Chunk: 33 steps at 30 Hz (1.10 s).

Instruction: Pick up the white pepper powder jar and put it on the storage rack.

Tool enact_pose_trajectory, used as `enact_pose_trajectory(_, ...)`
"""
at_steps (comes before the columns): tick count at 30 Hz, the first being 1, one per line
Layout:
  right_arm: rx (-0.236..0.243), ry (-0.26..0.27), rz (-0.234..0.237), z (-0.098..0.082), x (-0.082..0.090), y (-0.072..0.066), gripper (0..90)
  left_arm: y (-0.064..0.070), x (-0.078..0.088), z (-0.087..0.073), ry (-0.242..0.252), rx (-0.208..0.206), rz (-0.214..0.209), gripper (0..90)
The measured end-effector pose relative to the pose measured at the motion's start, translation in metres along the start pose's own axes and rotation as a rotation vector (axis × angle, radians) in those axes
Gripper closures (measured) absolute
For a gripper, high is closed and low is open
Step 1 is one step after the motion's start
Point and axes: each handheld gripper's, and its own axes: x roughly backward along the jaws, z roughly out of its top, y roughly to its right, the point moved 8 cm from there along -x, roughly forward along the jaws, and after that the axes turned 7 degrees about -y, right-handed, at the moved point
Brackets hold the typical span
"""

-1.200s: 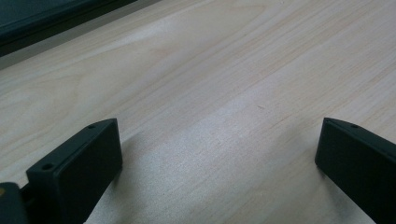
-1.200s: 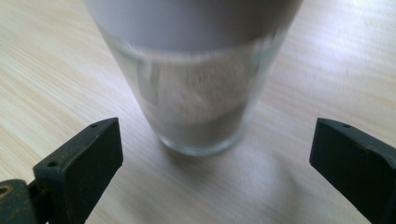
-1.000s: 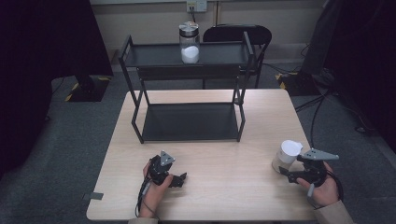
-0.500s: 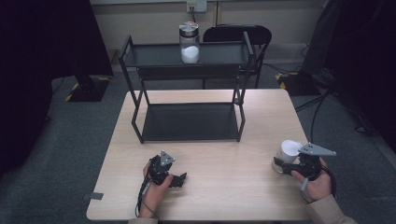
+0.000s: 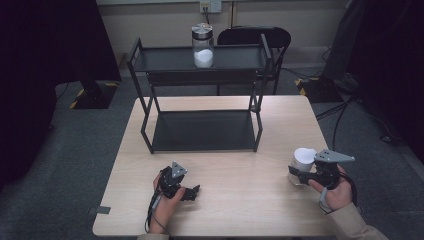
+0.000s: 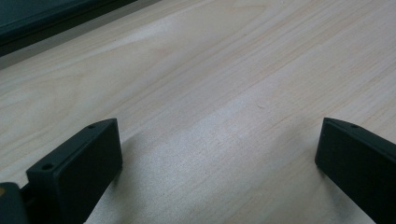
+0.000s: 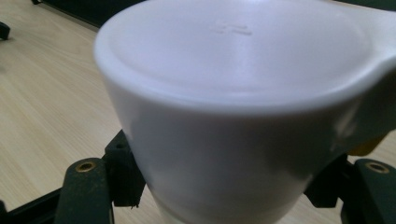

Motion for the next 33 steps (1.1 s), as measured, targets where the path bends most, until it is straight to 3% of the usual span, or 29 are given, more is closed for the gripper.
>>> enact_pose_trajectory(12, 0.084, -0.004, 0.082, 0.044, -0.012, -0.022, 30.4, 0.000, 0.000, 0.000, 0.000, 0.002, 0.002, 0.1)
enact_pose_trajectory(33, 0.117, -0.005, 0.178, 0.106, -0.037, -0.049, 30.4, 0.000, 0.000, 0.000, 0.000, 0.003, 0.002, 0.1)
